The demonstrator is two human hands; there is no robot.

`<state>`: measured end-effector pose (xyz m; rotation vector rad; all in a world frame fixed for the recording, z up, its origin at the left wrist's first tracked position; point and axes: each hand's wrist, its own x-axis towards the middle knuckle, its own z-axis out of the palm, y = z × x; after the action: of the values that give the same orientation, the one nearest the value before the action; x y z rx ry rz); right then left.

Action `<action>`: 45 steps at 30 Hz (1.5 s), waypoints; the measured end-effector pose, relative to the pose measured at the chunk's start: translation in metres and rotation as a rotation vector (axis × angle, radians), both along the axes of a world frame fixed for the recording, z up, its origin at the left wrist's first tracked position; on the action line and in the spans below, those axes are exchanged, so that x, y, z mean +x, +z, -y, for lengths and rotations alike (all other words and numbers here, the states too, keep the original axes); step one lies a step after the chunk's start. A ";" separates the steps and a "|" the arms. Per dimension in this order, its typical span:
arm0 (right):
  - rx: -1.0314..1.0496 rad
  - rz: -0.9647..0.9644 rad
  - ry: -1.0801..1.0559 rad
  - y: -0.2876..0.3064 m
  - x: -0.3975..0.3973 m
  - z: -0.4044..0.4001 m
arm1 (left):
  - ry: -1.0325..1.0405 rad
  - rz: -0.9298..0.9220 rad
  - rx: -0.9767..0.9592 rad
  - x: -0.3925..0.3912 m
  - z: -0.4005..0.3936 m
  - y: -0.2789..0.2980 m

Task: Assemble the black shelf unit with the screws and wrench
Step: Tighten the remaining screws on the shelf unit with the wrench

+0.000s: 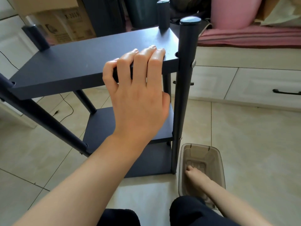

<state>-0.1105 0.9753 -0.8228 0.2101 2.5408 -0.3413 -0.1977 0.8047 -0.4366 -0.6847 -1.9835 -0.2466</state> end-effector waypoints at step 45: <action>0.257 0.006 0.476 -0.006 -0.019 -0.036 | 0.020 -0.022 -0.003 -0.001 -0.002 -0.005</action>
<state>-0.1291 1.0112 -0.8293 -0.2964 2.5227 0.1697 -0.1985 0.8069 -0.4411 -0.6666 -1.9694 -0.2230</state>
